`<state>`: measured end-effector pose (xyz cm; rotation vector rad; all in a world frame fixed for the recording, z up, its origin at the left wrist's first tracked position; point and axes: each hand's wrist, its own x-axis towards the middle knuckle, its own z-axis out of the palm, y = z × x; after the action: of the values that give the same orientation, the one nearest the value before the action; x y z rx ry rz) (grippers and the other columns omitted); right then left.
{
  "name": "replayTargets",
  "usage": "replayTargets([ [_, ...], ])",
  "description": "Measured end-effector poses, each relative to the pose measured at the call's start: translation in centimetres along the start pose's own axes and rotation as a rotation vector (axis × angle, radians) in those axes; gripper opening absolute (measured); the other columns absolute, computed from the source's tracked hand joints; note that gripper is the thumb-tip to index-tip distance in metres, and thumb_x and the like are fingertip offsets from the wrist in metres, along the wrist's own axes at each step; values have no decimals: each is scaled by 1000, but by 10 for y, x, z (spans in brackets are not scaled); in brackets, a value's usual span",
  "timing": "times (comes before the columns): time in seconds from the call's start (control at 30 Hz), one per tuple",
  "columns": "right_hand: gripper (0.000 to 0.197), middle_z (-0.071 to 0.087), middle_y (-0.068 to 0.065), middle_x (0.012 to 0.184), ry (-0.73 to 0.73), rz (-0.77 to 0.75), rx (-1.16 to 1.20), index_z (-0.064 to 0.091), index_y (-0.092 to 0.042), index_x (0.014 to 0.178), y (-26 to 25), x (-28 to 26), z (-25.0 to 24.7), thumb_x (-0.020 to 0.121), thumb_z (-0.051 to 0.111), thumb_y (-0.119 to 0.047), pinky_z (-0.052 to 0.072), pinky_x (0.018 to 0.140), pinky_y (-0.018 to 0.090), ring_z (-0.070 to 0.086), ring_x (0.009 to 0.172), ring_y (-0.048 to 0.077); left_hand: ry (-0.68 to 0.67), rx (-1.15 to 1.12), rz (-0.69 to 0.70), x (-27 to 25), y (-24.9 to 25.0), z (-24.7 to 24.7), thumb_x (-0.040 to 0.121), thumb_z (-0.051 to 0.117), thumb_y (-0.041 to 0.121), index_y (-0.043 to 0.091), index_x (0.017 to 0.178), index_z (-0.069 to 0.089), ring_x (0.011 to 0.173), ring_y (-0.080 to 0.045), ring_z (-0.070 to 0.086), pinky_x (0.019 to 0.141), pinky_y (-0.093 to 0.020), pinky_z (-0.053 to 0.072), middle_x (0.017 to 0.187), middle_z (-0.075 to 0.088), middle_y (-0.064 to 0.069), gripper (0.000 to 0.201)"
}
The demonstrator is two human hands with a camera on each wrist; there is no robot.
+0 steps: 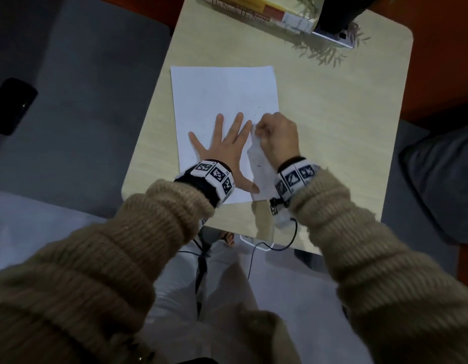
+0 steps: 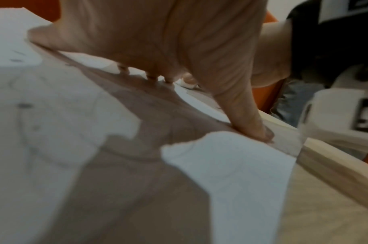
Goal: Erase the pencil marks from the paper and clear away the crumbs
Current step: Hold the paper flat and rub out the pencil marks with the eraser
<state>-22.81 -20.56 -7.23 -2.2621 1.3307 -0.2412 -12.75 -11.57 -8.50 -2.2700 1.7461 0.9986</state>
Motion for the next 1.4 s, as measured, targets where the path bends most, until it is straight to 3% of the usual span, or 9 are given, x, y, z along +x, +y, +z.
replayTargets([
  [0.17, 12, 48, 9, 65, -186, -128, 39, 55, -4, 63, -14, -78, 5, 71, 64, -6, 22, 51, 24, 40, 54, 17, 43, -25, -34, 1, 1, 1, 65, 73, 55, 38, 145, -22, 143, -25, -27, 96, -82, -1, 153, -32, 15, 125],
  [0.33, 10, 60, 22, 76, -3, 12, 12, 63, 2, 73, -5, -7, 4, 81, 59, -2, 36, 56, 29, 56, 66, 31, 0, -19, 8, 0, -2, 2, 43, 73, 76, 36, 145, -22, 141, -26, -32, 92, -82, -7, 152, -33, 16, 145],
  [0.5, 12, 58, 18, 71, -209, -111, 63, 62, 0, 70, -23, -85, 12, 71, 50, -5, 38, 54, 27, 55, 60, 28, 5, -45, -37, -2, 5, -2, 69, 71, 30, 38, 145, -21, 143, -25, -29, 97, -81, -4, 153, -32, 14, 119],
  [0.63, 9, 63, 16, 73, -17, -1, 77, 66, -2, 72, 0, -28, -4, 79, 62, -5, 43, 59, 30, 59, 66, 28, -31, 75, 80, 1, -2, -12, 45, 76, 73, 37, 146, -21, 142, -27, -30, 94, -81, -8, 153, -32, 14, 144],
  [0.87, 8, 62, 18, 77, -36, -1, 40, 66, -3, 74, 10, -23, -4, 80, 61, -3, 48, 62, 37, 59, 69, 31, -37, 4, 0, -8, 3, 0, 43, 74, 77, 33, 145, -25, 140, -26, -33, 97, -79, -6, 151, -37, 10, 150],
  [1.0, 16, 49, 10, 65, -20, -50, 55, 55, -2, 62, 4, -92, 9, 77, 62, -3, 25, 51, 23, 45, 55, 19, -23, -3, -13, -8, 4, 5, 46, 74, 74, 34, 145, -25, 142, -27, -30, 95, -81, -3, 152, -36, 10, 146],
  [1.1, 13, 56, 14, 64, -57, -41, 62, 58, -3, 61, 6, -86, 4, 75, 60, -4, 31, 51, 24, 49, 55, 20, -25, 2, -10, -7, 4, 2, 45, 76, 72, 34, 145, -25, 142, -27, -31, 94, -81, -4, 151, -37, 11, 147],
  [1.27, 11, 60, 19, 69, 110, 40, 71, 61, -1, 67, 16, -45, 2, 78, 57, -4, 42, 55, 30, 56, 61, 28, -46, -9, -10, -8, 5, 1, 42, 77, 73, 34, 144, -26, 141, -26, -32, 94, -81, -5, 150, -39, 12, 151],
  [1.4, 16, 56, 12, 63, -68, -12, 52, 59, -3, 62, 4, -98, 5, 76, 62, -10, 27, 50, 19, 49, 54, 21, -33, -29, -11, -8, 5, 1, 47, 78, 68, 34, 145, -26, 141, -26, -31, 94, -82, -4, 151, -37, 11, 147],
])
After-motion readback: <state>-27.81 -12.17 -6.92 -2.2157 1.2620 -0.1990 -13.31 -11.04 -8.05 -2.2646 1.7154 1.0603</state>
